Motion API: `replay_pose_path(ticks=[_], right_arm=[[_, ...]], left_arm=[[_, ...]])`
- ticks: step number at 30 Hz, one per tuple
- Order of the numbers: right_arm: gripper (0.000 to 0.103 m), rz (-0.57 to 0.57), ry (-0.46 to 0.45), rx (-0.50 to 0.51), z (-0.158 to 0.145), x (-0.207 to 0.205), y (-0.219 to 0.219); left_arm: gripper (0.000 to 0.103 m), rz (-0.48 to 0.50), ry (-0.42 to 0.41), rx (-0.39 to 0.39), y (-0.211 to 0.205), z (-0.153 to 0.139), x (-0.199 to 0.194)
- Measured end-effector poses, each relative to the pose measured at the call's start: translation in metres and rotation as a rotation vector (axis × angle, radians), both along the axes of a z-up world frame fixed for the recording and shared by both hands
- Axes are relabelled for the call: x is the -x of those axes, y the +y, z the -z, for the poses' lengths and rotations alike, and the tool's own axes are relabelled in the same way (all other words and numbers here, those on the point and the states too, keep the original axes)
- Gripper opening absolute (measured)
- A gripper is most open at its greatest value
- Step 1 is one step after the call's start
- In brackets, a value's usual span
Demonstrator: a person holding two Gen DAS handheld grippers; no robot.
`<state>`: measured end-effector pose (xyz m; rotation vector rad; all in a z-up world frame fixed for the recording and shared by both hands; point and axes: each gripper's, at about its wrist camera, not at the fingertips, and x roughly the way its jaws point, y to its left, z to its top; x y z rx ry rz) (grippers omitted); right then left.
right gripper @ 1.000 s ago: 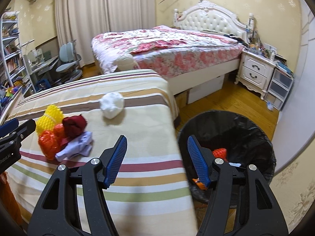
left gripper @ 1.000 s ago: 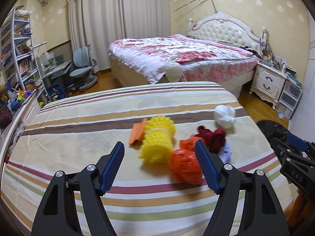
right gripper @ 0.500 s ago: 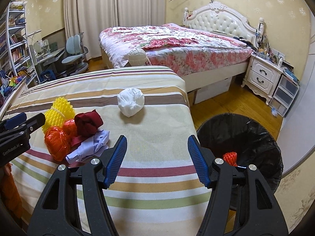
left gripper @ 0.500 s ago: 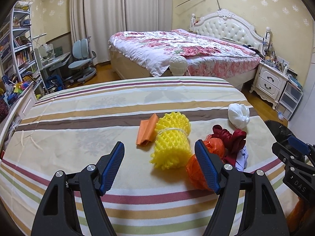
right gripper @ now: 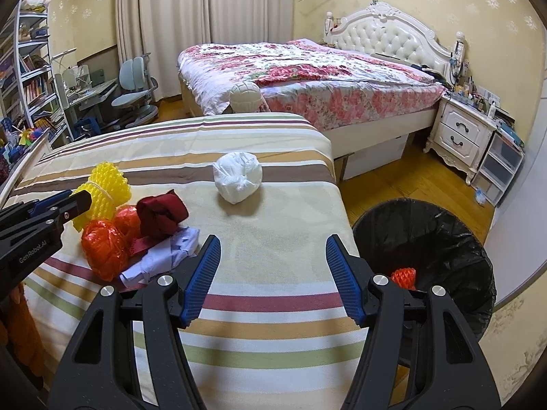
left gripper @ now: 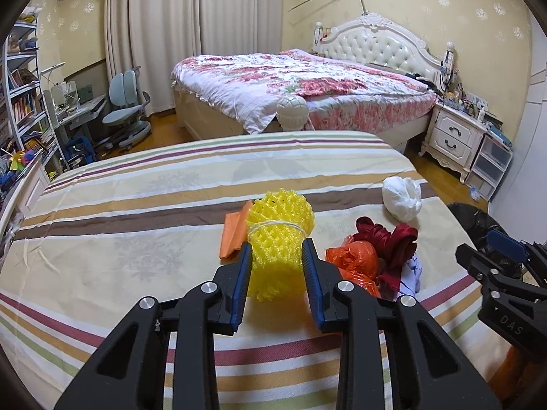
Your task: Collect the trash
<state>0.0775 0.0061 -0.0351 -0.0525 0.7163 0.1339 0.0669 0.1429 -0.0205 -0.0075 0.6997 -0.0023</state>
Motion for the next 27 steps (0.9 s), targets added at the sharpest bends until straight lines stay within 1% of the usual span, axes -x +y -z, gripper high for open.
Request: replay_pose_path(ticks=[5,9,15,18,21,22,23,24,25,26,27], right_arm=[[0.063,-0.034,-0.014,0.003,-0.007,0.000,0.014],[0.063,-0.063,-0.012,0.006,-0.008,-0.002,0.026],[0.063,-0.104,0.006,0.006,-0.005,-0.010,0.046],[0.062,-0.119,0.018,0.010,-0.002,-0.014,0.053],[0.061,-0.128,0.030,0.018,0.001,-0.019,0.059],[0.059,-0.131,0.035,0.018,0.002,-0.020,0.061],[0.056,-0.135,0.041,0.019,0.003,-0.021,0.062],[0.051,-0.140,0.048,0.020,0.004,-0.023,0.064],[0.050,-0.143,0.054,0.020,0.005,-0.024,0.065],[0.048,-0.147,0.058,0.020,0.006,-0.025,0.066],[0.043,-0.154,0.064,0.019,0.006,-0.025,0.068]], left_arm=[[0.031,-0.029,-0.046,0.005,0.015,-0.015,0.018],[0.031,-0.060,-0.055,-0.001,0.031,-0.020,0.029],[0.031,-0.133,-0.037,-0.018,0.060,-0.010,0.038],[0.031,-0.169,-0.018,-0.031,0.073,0.000,0.037],[0.033,-0.186,0.020,-0.038,0.082,0.013,0.031],[0.038,-0.191,0.027,-0.041,0.083,0.015,0.030],[0.042,-0.194,0.031,-0.042,0.085,0.018,0.030],[0.053,-0.197,0.032,-0.042,0.085,0.019,0.031],[0.063,-0.199,0.034,-0.040,0.086,0.019,0.031],[0.065,-0.200,0.035,-0.036,0.087,0.020,0.032],[0.065,-0.198,0.036,-0.031,0.087,0.019,0.032]])
